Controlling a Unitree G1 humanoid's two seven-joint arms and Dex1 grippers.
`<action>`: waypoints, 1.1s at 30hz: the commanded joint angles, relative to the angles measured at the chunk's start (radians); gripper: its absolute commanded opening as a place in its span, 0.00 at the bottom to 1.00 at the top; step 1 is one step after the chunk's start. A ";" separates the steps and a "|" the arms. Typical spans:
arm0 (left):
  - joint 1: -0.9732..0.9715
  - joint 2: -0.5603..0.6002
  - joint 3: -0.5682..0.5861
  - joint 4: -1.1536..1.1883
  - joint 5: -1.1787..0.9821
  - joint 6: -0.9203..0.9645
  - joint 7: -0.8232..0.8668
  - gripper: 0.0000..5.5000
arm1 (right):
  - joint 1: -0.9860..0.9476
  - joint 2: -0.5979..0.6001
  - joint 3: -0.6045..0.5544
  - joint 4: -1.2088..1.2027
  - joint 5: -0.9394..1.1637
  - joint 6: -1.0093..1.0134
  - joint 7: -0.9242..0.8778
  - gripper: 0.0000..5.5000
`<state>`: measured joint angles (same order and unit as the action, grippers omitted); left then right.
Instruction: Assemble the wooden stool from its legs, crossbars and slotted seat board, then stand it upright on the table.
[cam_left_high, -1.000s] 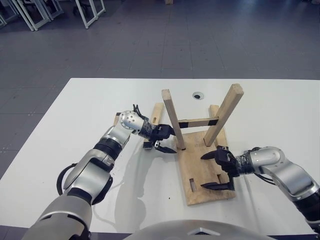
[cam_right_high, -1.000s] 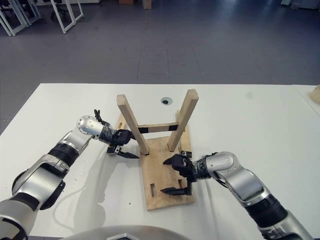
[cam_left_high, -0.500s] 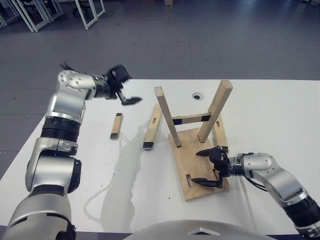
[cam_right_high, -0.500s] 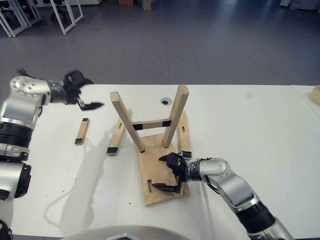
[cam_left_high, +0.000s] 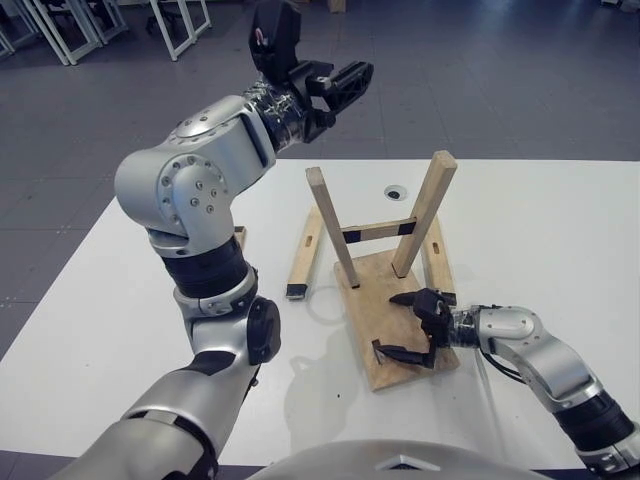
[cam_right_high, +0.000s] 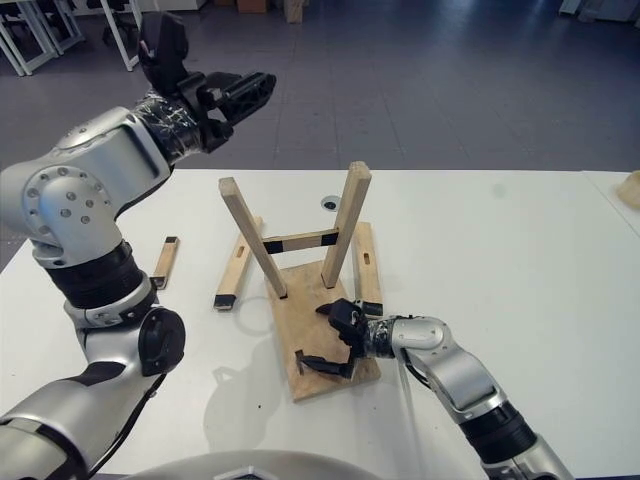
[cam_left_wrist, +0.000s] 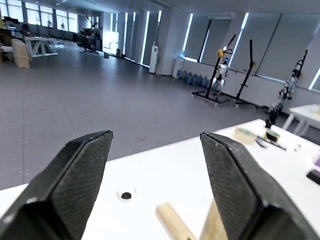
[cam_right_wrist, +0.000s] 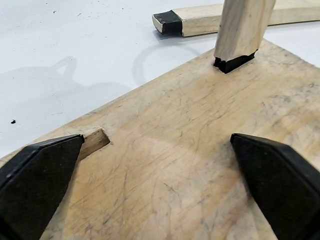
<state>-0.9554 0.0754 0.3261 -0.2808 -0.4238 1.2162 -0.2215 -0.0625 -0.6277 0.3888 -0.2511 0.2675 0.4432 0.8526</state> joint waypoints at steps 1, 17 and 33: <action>-0.239 -0.022 0.094 0.028 -0.073 -0.241 0.044 0.59 | 0.041 -0.008 0.025 0.060 -0.048 0.085 -0.030 1.00; 0.509 -0.067 -0.281 0.011 -0.142 -0.119 0.050 0.59 | 0.073 -0.007 0.020 0.024 -0.039 0.115 -0.061 1.00; -0.046 0.174 0.174 -0.024 -0.878 -0.242 0.330 0.59 | -0.099 0.192 -0.027 0.248 -0.040 0.174 -0.213 1.00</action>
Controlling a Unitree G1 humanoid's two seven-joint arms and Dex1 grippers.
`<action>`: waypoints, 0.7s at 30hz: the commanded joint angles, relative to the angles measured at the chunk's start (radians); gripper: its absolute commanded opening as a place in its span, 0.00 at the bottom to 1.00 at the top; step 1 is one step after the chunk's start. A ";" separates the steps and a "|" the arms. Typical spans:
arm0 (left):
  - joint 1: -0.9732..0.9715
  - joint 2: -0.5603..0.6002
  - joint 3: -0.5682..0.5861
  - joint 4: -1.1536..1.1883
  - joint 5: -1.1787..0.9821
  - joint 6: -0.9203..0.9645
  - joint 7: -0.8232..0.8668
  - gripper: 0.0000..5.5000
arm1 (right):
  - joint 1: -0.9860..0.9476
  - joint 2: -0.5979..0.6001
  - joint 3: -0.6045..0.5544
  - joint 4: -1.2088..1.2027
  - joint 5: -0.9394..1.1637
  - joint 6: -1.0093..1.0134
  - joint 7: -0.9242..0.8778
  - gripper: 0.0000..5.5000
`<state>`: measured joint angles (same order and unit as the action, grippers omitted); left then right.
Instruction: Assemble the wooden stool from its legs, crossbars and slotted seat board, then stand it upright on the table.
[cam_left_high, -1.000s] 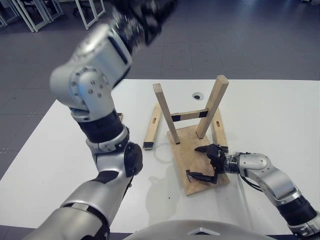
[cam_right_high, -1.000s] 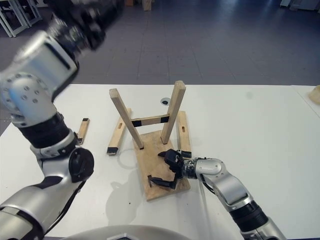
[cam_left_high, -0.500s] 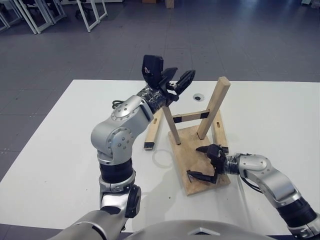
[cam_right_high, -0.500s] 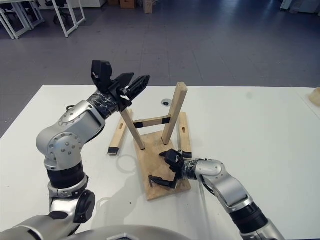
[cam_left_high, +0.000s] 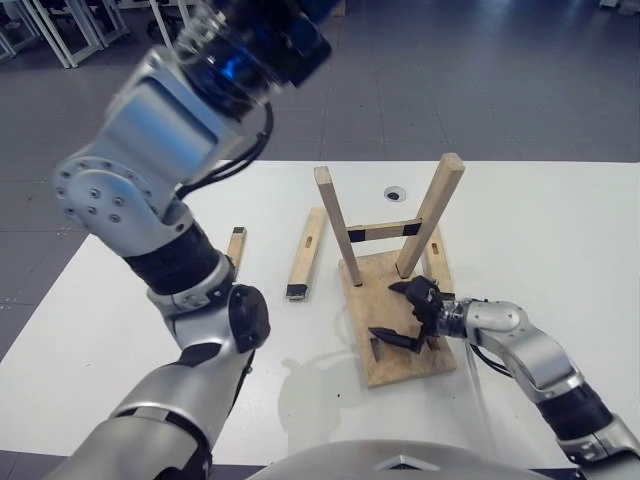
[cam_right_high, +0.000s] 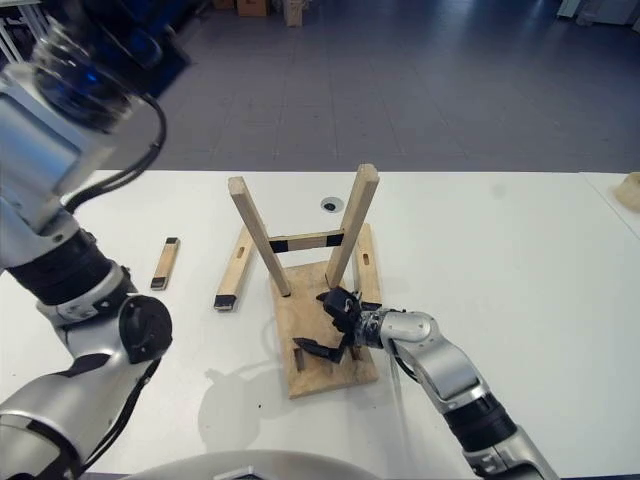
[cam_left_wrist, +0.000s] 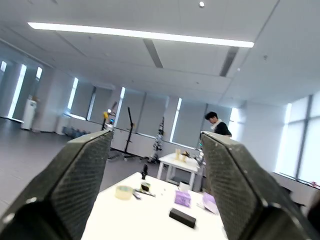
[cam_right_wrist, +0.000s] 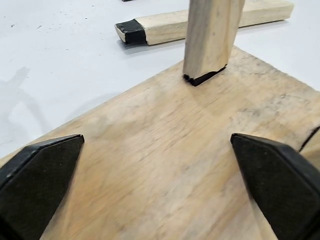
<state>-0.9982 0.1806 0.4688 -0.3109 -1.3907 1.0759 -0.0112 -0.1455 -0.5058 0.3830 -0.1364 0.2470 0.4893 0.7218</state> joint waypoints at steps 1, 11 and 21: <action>0.023 0.082 0.035 0.010 0.154 -0.144 0.167 0.59 | -0.040 0.114 -0.052 0.124 0.005 0.147 -0.116 1.00; 0.474 0.160 -0.050 0.074 0.583 -0.311 0.202 0.59 | 0.028 -0.013 -0.336 -0.439 0.339 0.499 -0.077 1.00; 0.888 0.228 -0.233 0.260 0.889 -0.369 -0.014 0.71 | 0.057 0.050 -0.479 -0.580 0.393 0.639 -0.318 1.00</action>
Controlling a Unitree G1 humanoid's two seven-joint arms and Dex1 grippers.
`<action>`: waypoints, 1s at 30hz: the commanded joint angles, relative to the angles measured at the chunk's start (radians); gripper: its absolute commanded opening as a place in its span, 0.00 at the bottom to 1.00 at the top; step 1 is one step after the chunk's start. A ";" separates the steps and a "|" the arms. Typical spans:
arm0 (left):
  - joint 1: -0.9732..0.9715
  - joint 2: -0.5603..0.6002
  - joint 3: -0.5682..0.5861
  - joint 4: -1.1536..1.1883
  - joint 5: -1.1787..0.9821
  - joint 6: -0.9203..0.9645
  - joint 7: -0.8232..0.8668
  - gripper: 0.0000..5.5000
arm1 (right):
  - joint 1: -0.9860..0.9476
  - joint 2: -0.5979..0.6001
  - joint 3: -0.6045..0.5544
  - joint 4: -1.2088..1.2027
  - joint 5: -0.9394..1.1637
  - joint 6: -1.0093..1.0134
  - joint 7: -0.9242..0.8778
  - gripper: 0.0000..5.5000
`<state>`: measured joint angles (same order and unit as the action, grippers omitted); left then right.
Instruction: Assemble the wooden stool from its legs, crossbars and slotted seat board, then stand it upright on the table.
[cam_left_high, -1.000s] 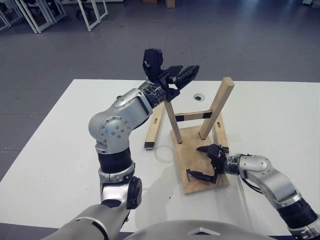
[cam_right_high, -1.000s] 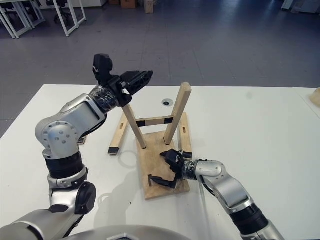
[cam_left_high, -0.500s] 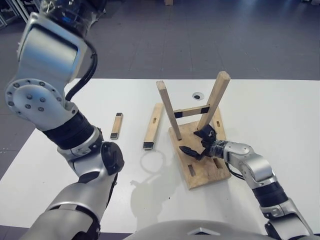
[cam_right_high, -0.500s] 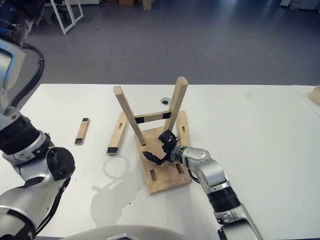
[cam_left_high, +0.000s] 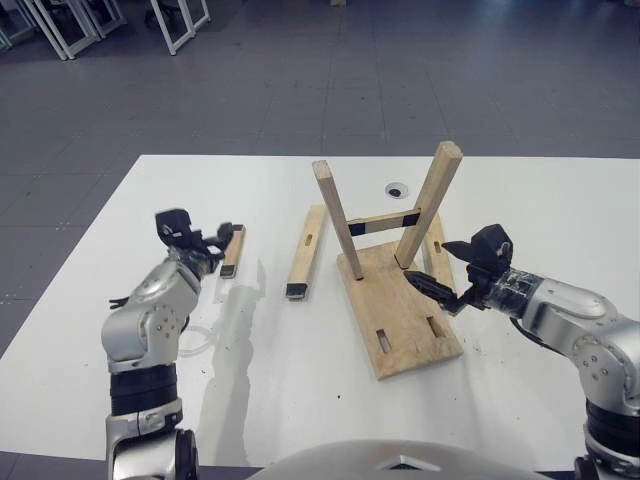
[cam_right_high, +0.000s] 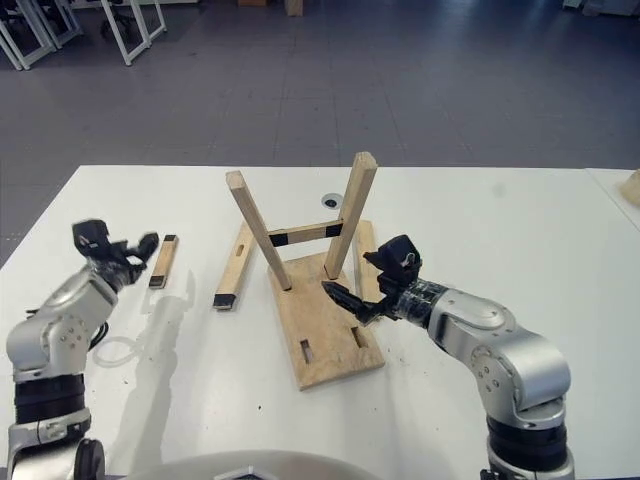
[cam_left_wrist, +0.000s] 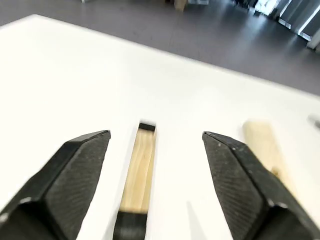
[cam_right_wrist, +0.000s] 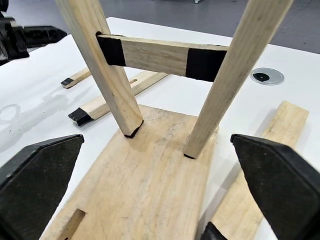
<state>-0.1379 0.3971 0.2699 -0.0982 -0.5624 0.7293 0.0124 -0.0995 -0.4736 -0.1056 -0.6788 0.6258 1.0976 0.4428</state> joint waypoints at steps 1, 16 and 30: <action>0.032 0.018 -0.050 0.070 0.092 -0.034 -0.048 0.73 | 0.013 0.021 0.013 -0.043 0.015 0.034 -0.050 1.00; 0.034 -0.058 -0.126 0.392 0.260 -0.191 -0.186 0.56 | 0.000 0.021 0.025 -0.040 0.042 0.037 -0.096 1.00; 0.098 -0.096 -0.130 0.469 0.306 -0.276 -0.213 0.24 | -0.036 0.002 0.038 -0.002 0.034 0.019 -0.093 1.00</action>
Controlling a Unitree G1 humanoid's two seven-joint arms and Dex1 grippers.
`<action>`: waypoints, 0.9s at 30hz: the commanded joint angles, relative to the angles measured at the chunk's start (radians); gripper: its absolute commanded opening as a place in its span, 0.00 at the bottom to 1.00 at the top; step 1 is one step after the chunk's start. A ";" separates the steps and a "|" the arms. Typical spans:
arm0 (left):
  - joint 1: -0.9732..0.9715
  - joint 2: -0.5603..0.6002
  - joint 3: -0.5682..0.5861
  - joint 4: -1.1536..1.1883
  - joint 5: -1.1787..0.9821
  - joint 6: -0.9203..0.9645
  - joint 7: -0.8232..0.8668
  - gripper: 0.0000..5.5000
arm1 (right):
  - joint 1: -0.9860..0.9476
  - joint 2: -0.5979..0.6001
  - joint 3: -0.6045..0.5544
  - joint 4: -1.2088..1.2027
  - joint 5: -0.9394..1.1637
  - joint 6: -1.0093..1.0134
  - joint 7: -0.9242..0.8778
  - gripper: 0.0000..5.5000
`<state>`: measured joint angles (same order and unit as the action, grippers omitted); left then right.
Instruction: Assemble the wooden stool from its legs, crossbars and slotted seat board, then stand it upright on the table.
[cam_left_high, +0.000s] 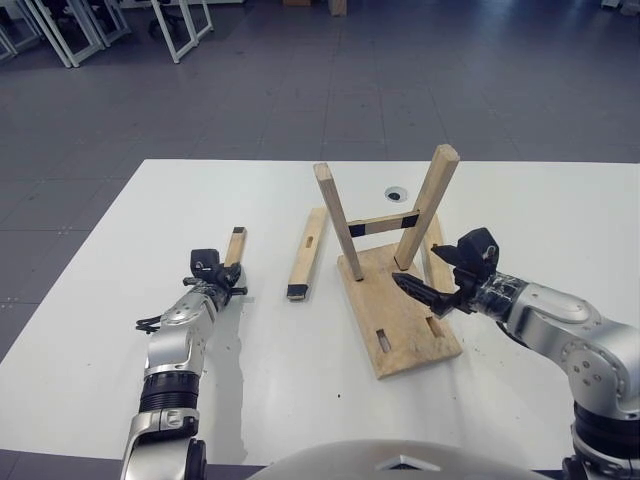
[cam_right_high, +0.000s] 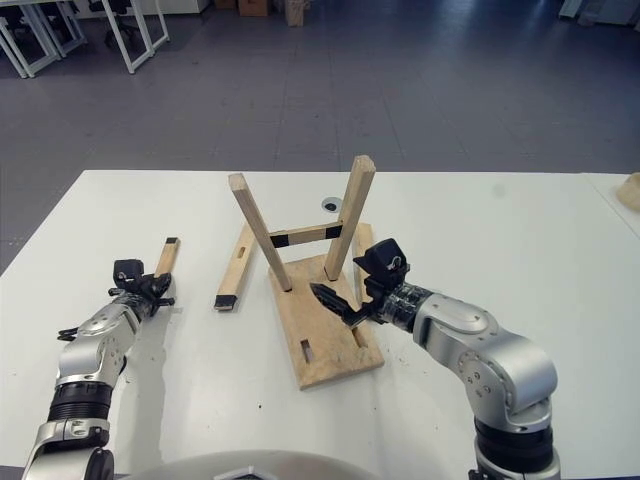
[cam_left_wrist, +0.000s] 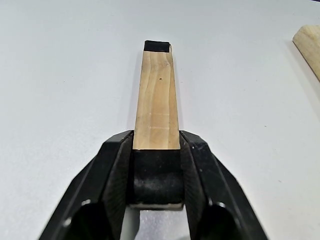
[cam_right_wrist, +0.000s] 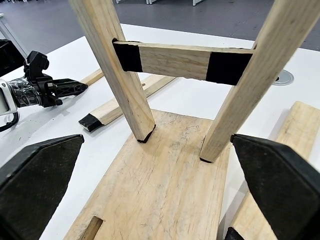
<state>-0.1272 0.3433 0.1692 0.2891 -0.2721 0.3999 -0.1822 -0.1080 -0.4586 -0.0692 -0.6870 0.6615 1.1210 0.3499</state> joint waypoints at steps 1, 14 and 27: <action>0.091 -0.047 -0.017 0.058 0.007 0.025 -0.024 0.24 | -0.031 -0.013 0.001 0.010 -0.001 -0.005 0.000 1.00; 0.291 -0.113 -0.135 -0.790 -0.001 -0.349 -0.136 0.24 | -0.266 0.263 -0.288 0.216 0.803 0.110 -0.411 1.00; 0.242 -0.073 -0.366 -0.853 0.135 -0.383 -0.230 0.24 | -0.422 0.246 -0.058 0.398 0.920 -0.066 -0.521 1.00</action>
<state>0.1268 0.2595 -0.1673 -0.5585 -0.1496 0.0254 -0.3907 -0.4967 -0.2036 -0.1395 -0.2978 1.5916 1.0713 -0.1728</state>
